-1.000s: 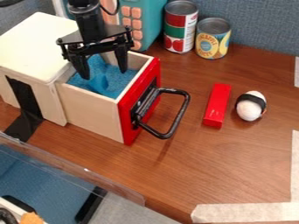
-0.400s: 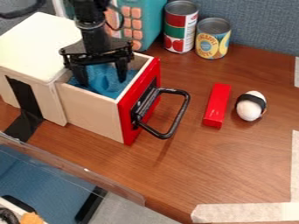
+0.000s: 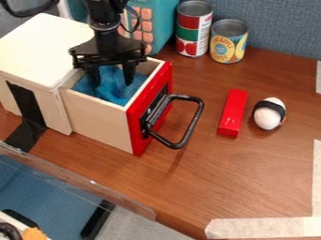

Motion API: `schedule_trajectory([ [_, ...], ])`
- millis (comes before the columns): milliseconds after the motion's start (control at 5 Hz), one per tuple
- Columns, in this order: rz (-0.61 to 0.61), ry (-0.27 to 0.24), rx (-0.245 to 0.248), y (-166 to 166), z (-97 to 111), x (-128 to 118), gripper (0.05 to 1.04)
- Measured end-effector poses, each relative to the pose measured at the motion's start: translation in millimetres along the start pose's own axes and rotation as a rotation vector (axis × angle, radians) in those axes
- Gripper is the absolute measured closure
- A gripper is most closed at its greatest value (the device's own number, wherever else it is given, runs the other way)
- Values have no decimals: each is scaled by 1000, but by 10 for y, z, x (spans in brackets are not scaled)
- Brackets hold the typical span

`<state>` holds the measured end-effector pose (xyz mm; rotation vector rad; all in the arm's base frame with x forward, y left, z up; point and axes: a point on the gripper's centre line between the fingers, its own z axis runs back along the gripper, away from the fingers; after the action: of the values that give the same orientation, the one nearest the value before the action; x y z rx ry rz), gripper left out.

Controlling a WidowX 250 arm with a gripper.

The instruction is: Take the blue thing in the drawer and put to the lower right side of the table

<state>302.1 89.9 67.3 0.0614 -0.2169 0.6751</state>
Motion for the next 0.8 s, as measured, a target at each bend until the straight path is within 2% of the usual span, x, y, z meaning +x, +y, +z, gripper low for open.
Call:
schedule_trajectory([
  [200, -4, 0, 3, 5, -6, -12, 736],
  [400, -3, -1, 1, 5, -7, -17, 892],
  [600, -6, -1, -17, 4, 34, -73, 952],
  [800, 4, 18, -60, -45, 194, -193, 969],
])
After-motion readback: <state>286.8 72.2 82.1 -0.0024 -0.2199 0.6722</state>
